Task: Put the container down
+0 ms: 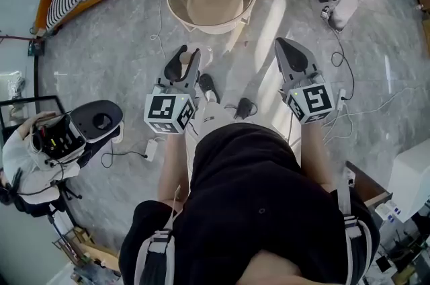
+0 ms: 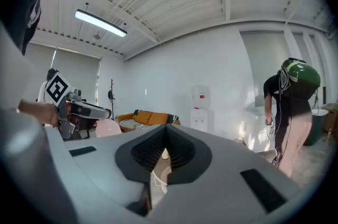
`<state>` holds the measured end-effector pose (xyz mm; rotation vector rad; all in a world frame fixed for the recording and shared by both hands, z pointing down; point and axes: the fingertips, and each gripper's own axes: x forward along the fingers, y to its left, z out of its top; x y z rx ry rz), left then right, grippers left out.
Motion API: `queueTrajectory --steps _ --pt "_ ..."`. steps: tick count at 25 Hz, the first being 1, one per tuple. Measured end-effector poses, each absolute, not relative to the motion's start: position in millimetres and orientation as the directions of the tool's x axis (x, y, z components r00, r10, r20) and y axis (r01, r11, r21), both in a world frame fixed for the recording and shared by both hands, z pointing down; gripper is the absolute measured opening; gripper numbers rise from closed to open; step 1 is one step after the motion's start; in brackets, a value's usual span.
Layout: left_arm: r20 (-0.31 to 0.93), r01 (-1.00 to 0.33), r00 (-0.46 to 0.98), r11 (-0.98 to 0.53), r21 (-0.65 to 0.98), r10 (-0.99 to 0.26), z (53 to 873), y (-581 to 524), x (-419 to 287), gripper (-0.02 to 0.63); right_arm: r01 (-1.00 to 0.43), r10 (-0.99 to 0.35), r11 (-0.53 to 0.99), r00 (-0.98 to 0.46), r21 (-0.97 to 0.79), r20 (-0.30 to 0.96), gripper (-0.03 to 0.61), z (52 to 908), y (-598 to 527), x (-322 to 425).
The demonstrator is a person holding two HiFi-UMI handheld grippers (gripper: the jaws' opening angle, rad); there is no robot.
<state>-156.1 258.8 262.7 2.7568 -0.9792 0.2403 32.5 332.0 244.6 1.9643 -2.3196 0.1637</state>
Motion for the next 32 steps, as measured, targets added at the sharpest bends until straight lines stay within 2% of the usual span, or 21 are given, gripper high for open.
queueTrajectory --steps 12,23,32 --pt "0.244 -0.648 0.755 -0.749 0.136 -0.609 277 226 -161 0.140 -0.990 -0.983 0.113 -0.124 -0.087 0.132 0.004 259 297 43" --pt "0.188 -0.615 0.785 -0.779 0.125 -0.590 273 120 -136 0.140 -0.996 -0.989 0.060 -0.068 -0.064 0.133 0.005 249 205 66" --pt "0.159 -0.541 0.838 -0.831 0.127 -0.522 269 40 -128 0.140 -0.998 -0.991 0.012 -0.019 -0.056 0.133 0.005 239 131 61"
